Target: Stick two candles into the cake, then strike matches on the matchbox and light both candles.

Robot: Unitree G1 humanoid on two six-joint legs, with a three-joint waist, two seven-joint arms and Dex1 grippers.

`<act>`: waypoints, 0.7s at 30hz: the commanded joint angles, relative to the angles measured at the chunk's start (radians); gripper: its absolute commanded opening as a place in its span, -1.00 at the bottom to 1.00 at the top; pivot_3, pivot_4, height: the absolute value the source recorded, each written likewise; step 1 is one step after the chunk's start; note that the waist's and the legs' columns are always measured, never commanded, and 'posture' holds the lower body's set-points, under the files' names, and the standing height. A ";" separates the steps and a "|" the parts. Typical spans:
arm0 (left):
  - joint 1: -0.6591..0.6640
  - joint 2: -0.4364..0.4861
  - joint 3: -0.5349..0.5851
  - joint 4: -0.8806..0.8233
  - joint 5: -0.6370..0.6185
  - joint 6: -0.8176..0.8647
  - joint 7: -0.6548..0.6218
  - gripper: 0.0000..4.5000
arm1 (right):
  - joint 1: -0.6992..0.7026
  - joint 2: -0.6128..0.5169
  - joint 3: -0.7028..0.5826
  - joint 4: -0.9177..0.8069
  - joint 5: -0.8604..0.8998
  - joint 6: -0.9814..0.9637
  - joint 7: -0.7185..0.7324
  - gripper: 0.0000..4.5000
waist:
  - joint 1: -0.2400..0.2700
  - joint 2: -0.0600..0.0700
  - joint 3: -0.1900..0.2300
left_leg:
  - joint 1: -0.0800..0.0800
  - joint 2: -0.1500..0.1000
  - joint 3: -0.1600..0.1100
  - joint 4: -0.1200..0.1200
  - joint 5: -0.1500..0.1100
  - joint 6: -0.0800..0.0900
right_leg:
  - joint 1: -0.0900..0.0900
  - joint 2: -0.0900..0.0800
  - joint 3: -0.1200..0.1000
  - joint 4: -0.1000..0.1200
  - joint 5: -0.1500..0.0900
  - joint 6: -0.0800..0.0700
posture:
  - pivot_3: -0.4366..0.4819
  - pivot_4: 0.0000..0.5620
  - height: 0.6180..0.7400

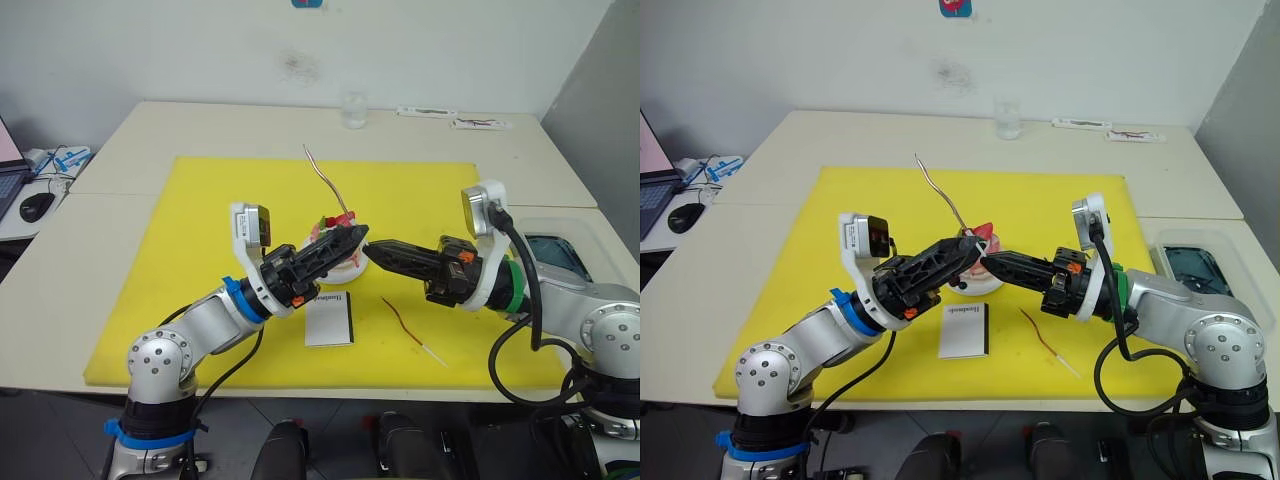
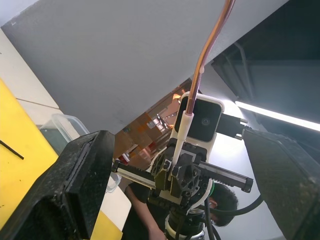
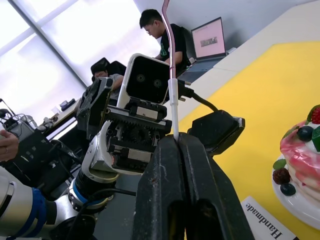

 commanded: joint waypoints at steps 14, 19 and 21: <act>-0.040 -0.020 -0.011 0.007 0.000 -0.022 -0.031 -0.96 | -0.027 -0.018 0.005 -0.009 0.031 -0.025 0.006 -1.00 | 0.000 0.000 0.000 | -0.003 0.000 0.000 0.000 0.000 0.000 | -0.002 0.000 0.000 0.000 0.000 0.000 | -0.05 -0.47 1.00; -0.035 -0.011 -0.008 0.005 -0.002 -0.018 -0.040 -0.99 | -0.029 -0.013 0.005 -0.006 0.072 -0.027 0.001 -1.00 | 0.000 0.000 0.000 | -0.003 0.000 0.000 0.000 0.000 0.000 | -0.003 0.000 0.000 0.000 0.000 0.000 | -0.05 -0.47 1.00; -0.036 -0.006 -0.006 0.005 0.000 -0.017 -0.043 -0.99 | -0.029 -0.011 0.003 -0.003 0.084 -0.030 -0.010 -0.92 | 0.000 0.000 0.000 | -0.003 0.000 0.000 0.000 0.000 0.000 | -0.003 0.000 0.000 -0.001 0.000 0.000 | -0.05 -0.47 1.00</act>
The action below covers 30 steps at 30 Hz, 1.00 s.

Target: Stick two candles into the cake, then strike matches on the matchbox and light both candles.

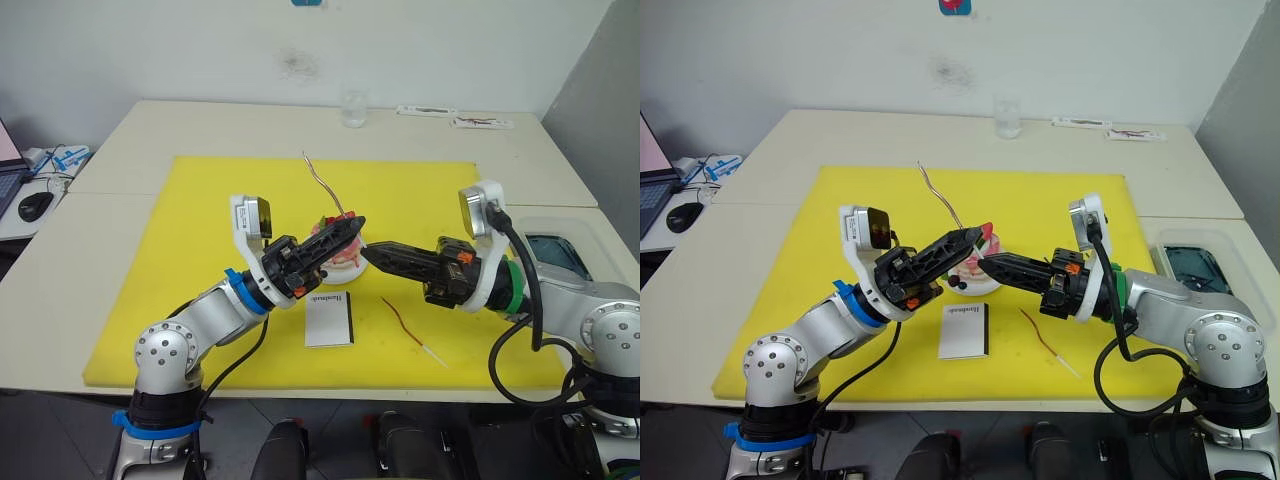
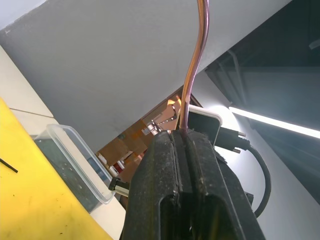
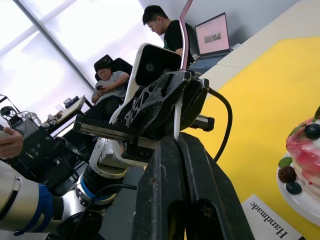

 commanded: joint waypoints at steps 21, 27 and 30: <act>-0.115 0.413 0.084 0.083 0.670 -0.181 -0.261 -1.00 | 0.020 -0.298 0.096 -0.136 -0.682 -0.297 0.382 0.50 | 0.000 0.000 0.000 | -0.005 0.000 0.002 -0.003 0.000 0.000 | -0.008 0.000 0.000 0.000 -0.001 -0.001 | -0.05 -0.47 1.00; -0.157 0.360 0.021 0.190 0.851 -0.266 -0.366 -1.00 | -0.006 -0.274 0.130 -0.157 -0.722 -0.294 0.420 0.50 | 0.001 0.000 0.000 | -0.006 0.000 0.002 -0.003 0.000 0.000 | -0.009 -0.001 0.001 0.000 0.000 0.000 | -0.05 -0.47 1.00; -0.176 0.325 -0.006 0.220 0.905 -0.284 -0.413 -1.00 | -0.003 -0.259 0.138 -0.167 -0.741 -0.289 0.419 0.50 | 0.000 0.000 0.001 | -0.006 0.000 0.002 -0.003 0.000 0.000 | -0.009 -0.001 0.000 0.000 0.001 0.002 | -0.05 -0.47 1.00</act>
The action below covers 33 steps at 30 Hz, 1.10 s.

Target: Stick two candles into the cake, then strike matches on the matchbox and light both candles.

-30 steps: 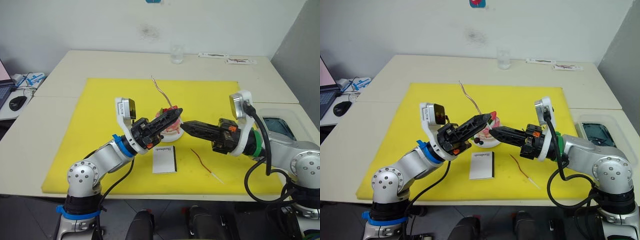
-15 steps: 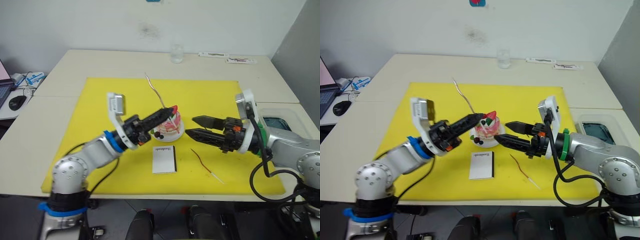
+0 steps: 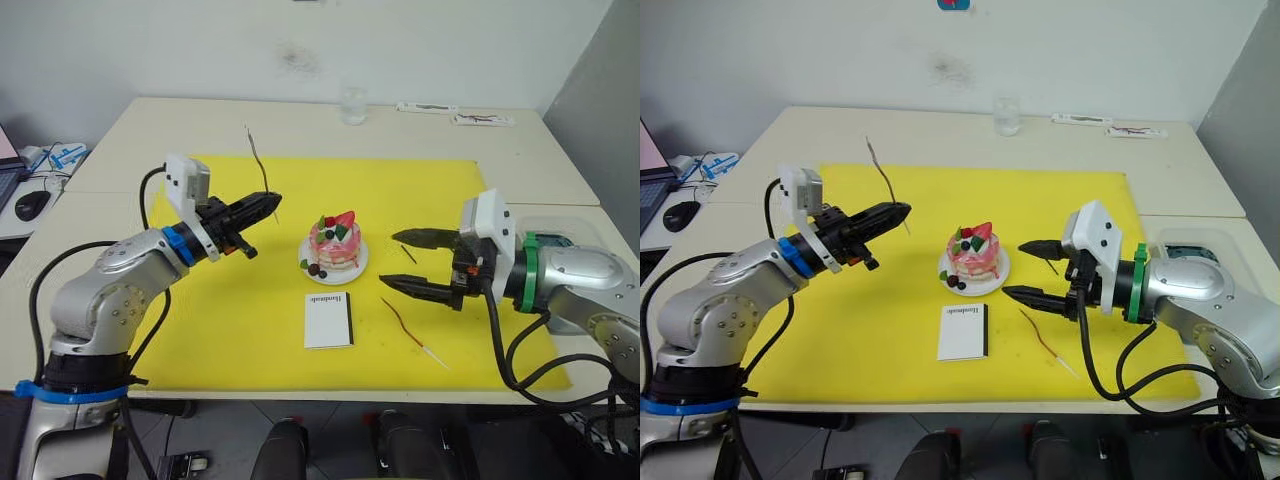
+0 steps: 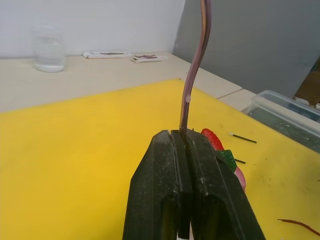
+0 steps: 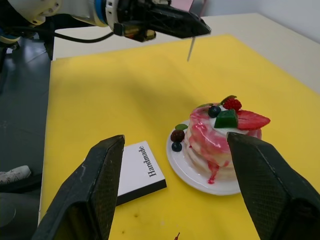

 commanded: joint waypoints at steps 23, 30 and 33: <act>-0.127 -0.219 -0.066 0.232 0.290 -0.168 -0.207 -1.00 | 0.002 0.062 -0.003 -0.081 -0.042 0.041 -0.036 0.50 | 0.000 0.000 0.000 | 0.000 0.000 -0.001 0.001 0.000 0.000 | 0.000 0.000 0.000 0.002 0.002 0.003 | -0.05 -0.47 1.00; -0.130 -0.241 -0.052 0.254 0.312 -0.181 -0.220 -1.00 | 0.009 0.058 -0.010 -0.093 -0.037 0.053 -0.034 0.50 | 0.000 0.000 0.000 | 0.000 0.000 -0.001 0.001 0.000 0.000 | 0.000 0.000 0.000 0.002 0.002 0.003 | -0.05 -0.47 1.00; -0.125 -0.244 -0.057 0.267 0.337 -0.205 -0.222 -1.00 | 0.011 0.055 -0.013 -0.097 -0.034 0.059 -0.033 0.50 | 0.000 0.000 0.000 | 0.000 0.000 -0.001 0.001 0.000 0.000 | 0.000 0.000 0.000 0.002 0.002 0.003 | -0.05 -0.47 1.00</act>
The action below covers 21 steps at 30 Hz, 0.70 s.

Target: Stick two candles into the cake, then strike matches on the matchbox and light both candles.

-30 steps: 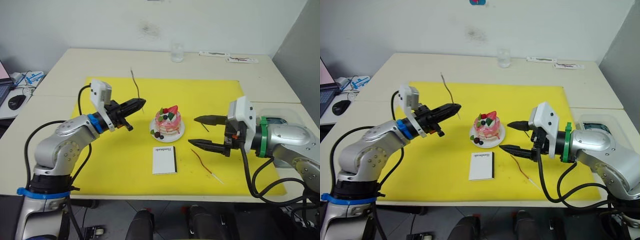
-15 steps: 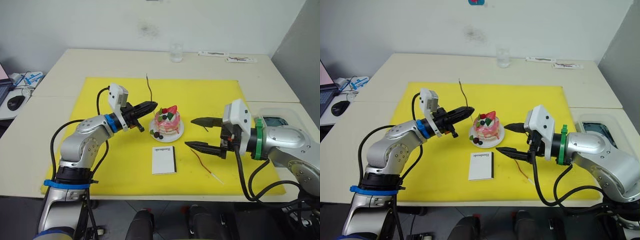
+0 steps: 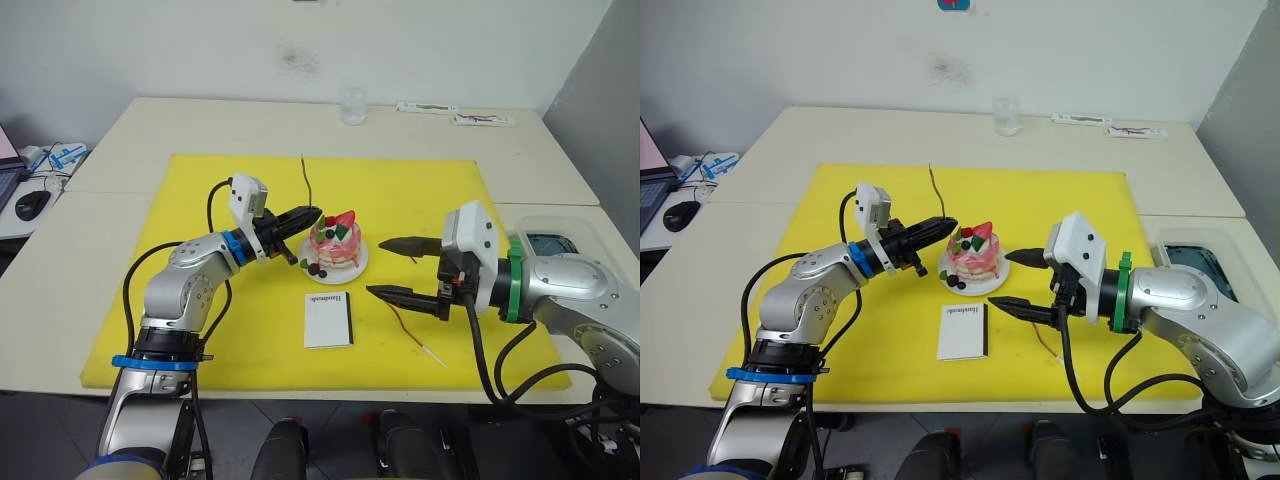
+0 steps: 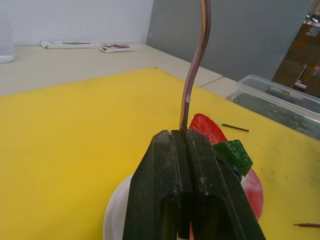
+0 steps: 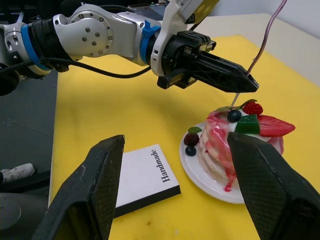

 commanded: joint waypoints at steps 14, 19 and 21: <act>0.074 -0.048 -0.010 0.019 0.087 -0.107 -0.019 -1.00 | -0.003 -0.001 -0.033 -0.041 0.004 0.008 -0.005 0.50 | 0.000 0.000 0.000 | 0.000 0.000 0.000 0.001 0.000 0.000 | 0.001 0.000 0.000 0.001 0.000 0.000 | -0.05 -0.47 1.00; 0.081 -0.062 -0.012 0.035 0.096 -0.097 -0.010 -1.00 | -0.011 0.006 -0.026 -0.035 0.004 0.010 -0.007 0.50 | 0.000 0.000 0.000 | 0.001 0.000 0.000 0.001 0.000 0.000 | 0.001 0.000 0.000 0.001 0.000 0.000 | -0.05 -0.47 1.00; 0.068 -0.062 0.006 0.031 0.088 -0.096 0.001 -1.00 | -0.014 0.007 -0.027 -0.034 0.006 0.013 -0.007 0.50 | 0.000 0.000 0.000 | 0.001 0.000 -0.001 0.001 0.000 0.000 | 0.001 0.000 0.000 0.001 0.000 0.000 | -0.05 -0.47 1.00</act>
